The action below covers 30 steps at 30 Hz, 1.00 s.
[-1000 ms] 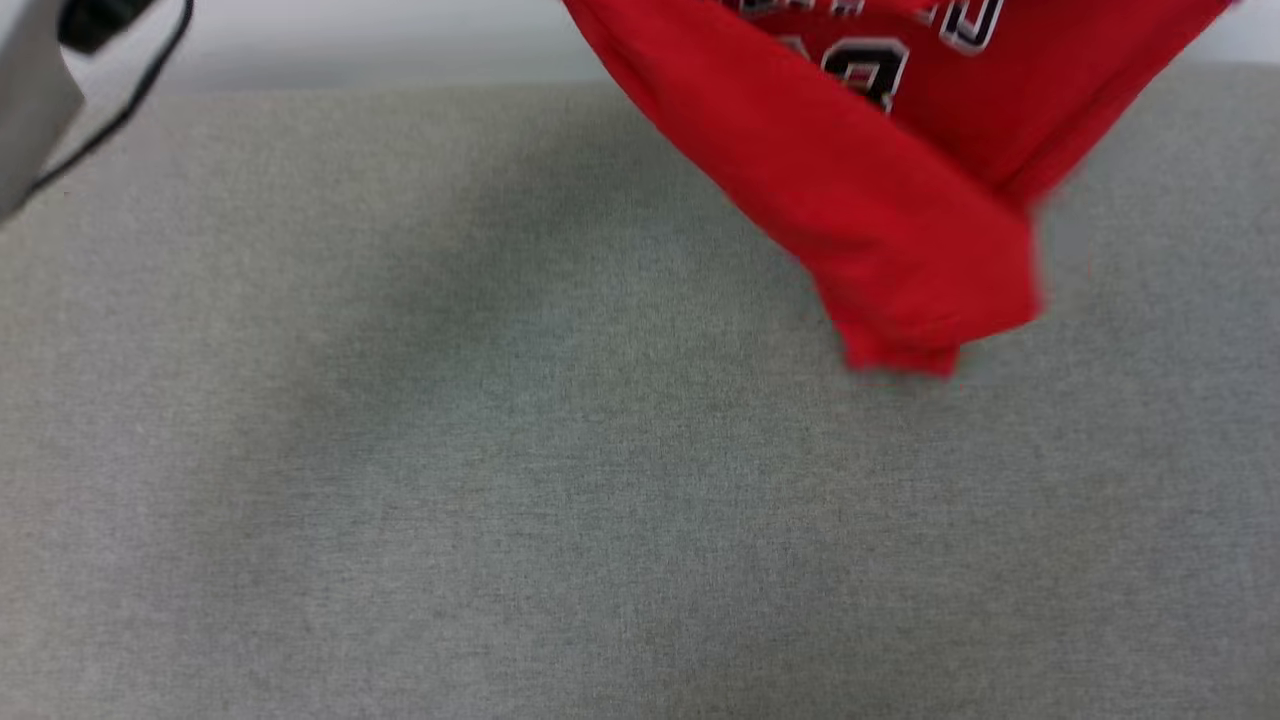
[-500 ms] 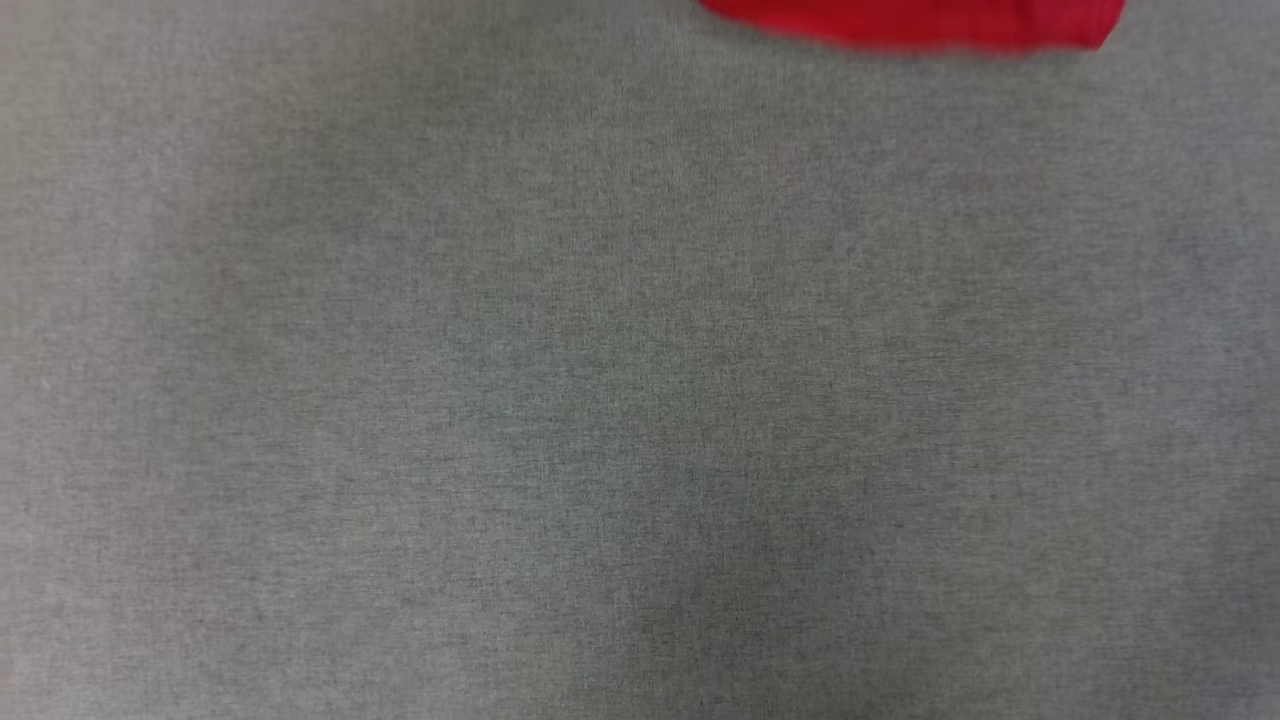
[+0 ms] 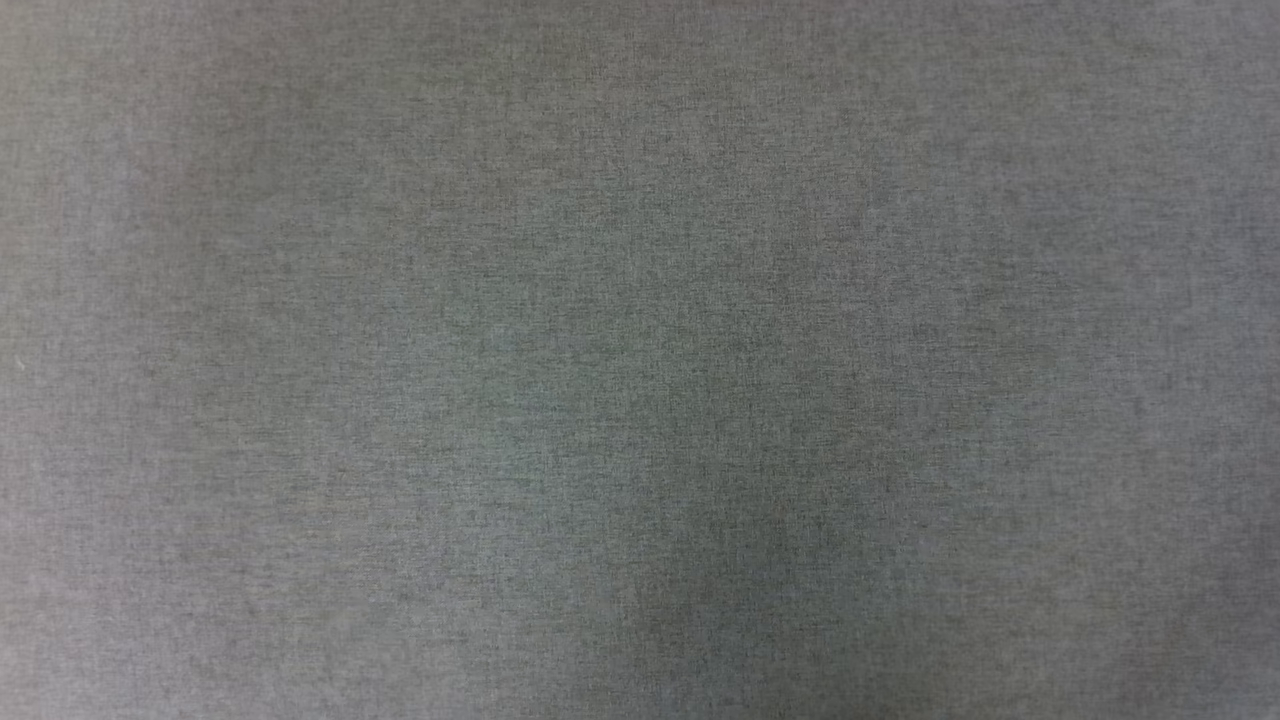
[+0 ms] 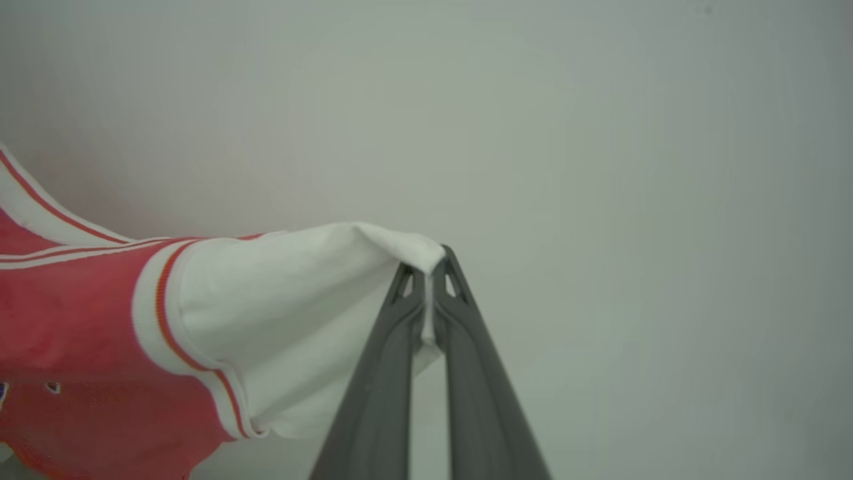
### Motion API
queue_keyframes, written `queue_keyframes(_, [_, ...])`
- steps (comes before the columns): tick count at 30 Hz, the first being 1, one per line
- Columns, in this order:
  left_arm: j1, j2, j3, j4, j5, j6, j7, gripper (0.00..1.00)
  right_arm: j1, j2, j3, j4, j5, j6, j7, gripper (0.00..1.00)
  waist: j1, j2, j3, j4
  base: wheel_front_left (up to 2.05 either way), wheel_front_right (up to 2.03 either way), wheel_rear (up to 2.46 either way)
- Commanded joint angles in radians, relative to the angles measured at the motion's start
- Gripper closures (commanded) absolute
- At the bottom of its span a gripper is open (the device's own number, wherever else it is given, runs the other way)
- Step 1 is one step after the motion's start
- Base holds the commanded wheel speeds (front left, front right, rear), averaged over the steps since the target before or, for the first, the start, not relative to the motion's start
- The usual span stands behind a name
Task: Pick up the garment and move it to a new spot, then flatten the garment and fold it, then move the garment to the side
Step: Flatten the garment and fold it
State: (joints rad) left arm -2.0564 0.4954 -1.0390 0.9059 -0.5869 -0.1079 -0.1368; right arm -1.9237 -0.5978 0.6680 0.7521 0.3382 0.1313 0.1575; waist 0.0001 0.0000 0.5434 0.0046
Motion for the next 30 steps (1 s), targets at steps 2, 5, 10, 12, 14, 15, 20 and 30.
queue_keyframes(2, [0.043,-0.004,-0.009,0.027,-0.013,-0.007,-0.023,1.00,0.035,0.016,0.026,0.029,0.020,-0.001,-0.021,1.00,-0.0001,0.0000,0.002,0.001,0.00,0.00,0.00])
queue_keyframes(5, [0.094,-0.009,-0.017,0.050,-0.030,-0.012,-0.055,1.00,0.071,0.023,0.051,0.056,0.039,-0.001,-0.055,1.00,-0.0001,0.0000,-0.002,0.002,0.00,0.00,0.00])
queue_keyframes(10, [0.221,-0.010,-0.027,0.054,-0.065,-0.017,-0.099,1.00,0.196,0.026,0.111,0.066,0.091,-0.001,-0.116,1.00,-0.0001,0.0000,-0.034,0.004,0.00,0.00,0.00])
queue_keyframes(12, [0.284,-0.005,-0.027,0.043,-0.082,-0.018,-0.111,1.00,0.259,0.020,0.137,0.060,0.113,-0.001,-0.137,1.00,-0.0001,0.0000,-0.052,0.002,0.00,0.00,0.00])
queue_keyframes(14, [0.357,0.005,-0.023,0.026,-0.102,-0.019,-0.119,1.00,0.336,0.015,0.162,0.046,0.142,-0.001,-0.159,1.00,-0.0001,0.0000,-0.071,-0.002,0.00,0.00,0.00])
queue_keyframes(15, [0.393,0.008,-0.021,0.014,-0.107,-0.017,-0.123,1.00,0.368,0.010,0.174,0.039,0.153,-0.001,-0.168,1.00,-0.0001,0.0000,-0.081,-0.002,0.00,0.00,0.00])
queue_keyframes(20, [0.631,0.046,0.003,-0.078,-0.148,0.022,-0.129,1.00,0.561,-0.004,0.243,-0.021,0.206,-0.001,-0.189,1.00,-0.0001,0.0000,-0.136,-0.019,0.00,0.00,0.00])
queue_keyframes(30, [1.164,0.179,0.040,-0.390,-0.203,0.168,-0.129,1.00,0.961,-0.103,0.256,-0.171,0.309,-0.001,-0.213,1.00,-0.0001,0.0000,-0.264,-0.024,0.00,0.00,0.00])
